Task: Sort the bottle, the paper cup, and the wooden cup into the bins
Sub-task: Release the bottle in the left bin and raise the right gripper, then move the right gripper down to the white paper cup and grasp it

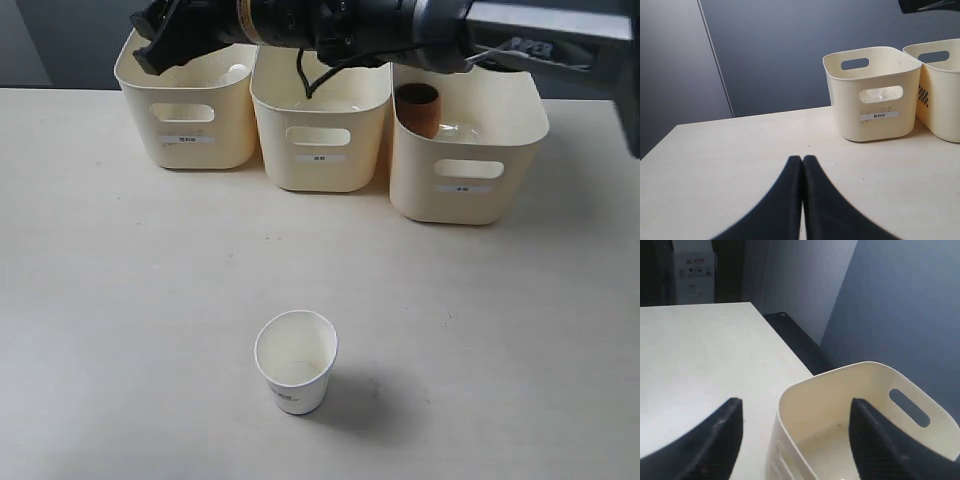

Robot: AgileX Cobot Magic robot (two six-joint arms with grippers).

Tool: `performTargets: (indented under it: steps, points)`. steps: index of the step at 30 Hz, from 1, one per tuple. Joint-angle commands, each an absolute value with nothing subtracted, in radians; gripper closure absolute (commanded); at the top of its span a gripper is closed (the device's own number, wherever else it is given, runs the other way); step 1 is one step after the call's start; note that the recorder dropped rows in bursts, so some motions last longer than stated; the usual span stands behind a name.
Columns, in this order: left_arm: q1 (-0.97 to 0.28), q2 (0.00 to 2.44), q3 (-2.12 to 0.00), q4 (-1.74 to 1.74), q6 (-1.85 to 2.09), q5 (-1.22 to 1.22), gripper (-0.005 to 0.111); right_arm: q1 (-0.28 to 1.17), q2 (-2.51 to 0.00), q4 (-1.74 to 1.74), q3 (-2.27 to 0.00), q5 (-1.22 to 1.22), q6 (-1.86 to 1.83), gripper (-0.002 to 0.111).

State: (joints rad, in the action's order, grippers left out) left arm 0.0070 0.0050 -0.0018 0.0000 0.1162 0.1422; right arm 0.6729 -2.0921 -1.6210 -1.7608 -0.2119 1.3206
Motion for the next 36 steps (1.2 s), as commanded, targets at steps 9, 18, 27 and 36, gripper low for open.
performTargets:
  steps: [9,18,27,36]
  points:
    - [0.007,0.000,0.000,0.000,0.115,0.135,0.107,0.676,-1.692,-1.744,-1.436,-0.418,1.493,0.050]
    - [0.007,0.000,0.000,0.000,0.115,0.135,0.107,0.676,-1.437,-1.744,-1.198,-0.603,1.548,0.050]
    - [0.007,0.000,0.000,0.000,0.115,0.135,0.107,0.676,-1.351,-1.744,-0.995,-0.834,1.606,0.050]
    - [0.007,0.000,0.000,0.000,0.115,0.135,0.107,0.677,-1.353,-1.744,-0.830,-0.754,1.533,0.050]
